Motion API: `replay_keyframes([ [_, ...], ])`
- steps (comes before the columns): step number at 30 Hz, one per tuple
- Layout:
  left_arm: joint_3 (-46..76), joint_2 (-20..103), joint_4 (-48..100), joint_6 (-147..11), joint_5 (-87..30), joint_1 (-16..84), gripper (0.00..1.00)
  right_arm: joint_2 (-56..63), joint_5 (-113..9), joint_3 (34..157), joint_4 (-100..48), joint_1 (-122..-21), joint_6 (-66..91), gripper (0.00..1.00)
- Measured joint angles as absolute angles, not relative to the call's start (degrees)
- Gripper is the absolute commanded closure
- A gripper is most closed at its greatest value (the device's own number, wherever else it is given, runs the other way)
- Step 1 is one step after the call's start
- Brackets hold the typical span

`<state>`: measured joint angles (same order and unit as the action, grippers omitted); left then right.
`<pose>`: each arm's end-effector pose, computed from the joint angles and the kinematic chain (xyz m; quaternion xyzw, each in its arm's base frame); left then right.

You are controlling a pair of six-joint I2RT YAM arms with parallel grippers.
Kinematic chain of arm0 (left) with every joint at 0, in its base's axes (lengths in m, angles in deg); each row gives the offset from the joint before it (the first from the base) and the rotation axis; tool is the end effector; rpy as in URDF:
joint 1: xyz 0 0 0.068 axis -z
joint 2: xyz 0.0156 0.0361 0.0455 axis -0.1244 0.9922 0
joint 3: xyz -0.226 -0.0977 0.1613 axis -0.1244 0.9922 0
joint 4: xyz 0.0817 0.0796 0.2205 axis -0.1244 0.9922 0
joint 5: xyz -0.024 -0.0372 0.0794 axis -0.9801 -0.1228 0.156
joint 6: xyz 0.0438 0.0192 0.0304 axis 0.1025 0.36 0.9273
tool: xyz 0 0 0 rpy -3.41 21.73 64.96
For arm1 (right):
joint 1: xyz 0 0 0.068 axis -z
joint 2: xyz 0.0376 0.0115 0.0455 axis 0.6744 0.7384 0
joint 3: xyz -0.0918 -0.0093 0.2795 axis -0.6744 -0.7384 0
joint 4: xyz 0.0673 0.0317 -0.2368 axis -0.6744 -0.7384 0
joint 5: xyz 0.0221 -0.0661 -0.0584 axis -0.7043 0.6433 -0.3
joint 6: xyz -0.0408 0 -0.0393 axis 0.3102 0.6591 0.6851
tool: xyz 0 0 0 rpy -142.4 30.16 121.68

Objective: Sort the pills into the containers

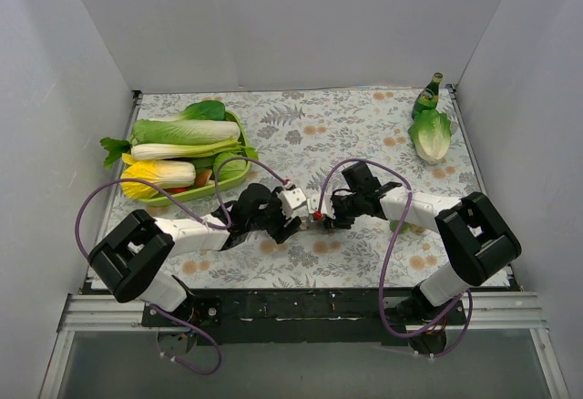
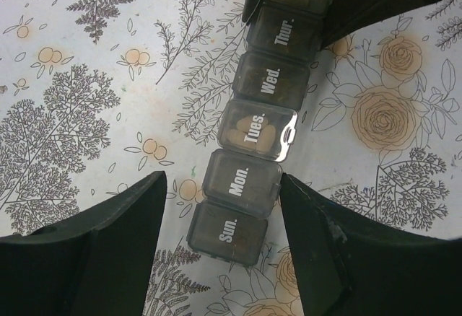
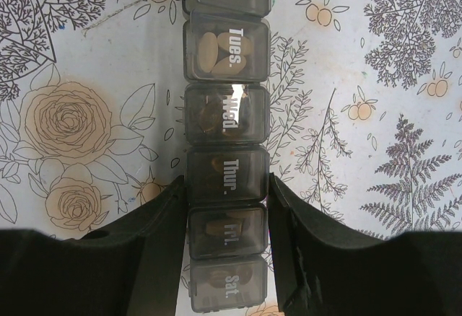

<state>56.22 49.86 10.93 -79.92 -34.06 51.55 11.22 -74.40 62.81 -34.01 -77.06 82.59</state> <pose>0.1851 -0.1947 0.1836 0.2179 0.8589 -0.3400 0.3150 0.2184 0.1752 0.1862 -0.7461 0.5447 0.1696 0.3433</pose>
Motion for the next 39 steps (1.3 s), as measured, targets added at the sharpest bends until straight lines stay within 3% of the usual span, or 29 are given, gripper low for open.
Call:
replay_keyframes([
  [29, 48.4, 55.1, 15.8, -90.5, -26.8, 47.6, 0.39, 11.2, -74.2, 62.8, -34.0, -77.1, 82.5, 0.60],
  [32, 47.9, 56.0, 16.4, -91.1, -26.3, 47.6, 0.37, 11.2, -74.2, 62.8, -34.0, -77.1, 82.5, 0.58],
  [39, 47.3, 55.5, 18.4, -93.4, -25.3, 47.2, 0.31, 11.2, -74.2, 63.1, -34.6, -77.1, 82.5, 0.32],
])
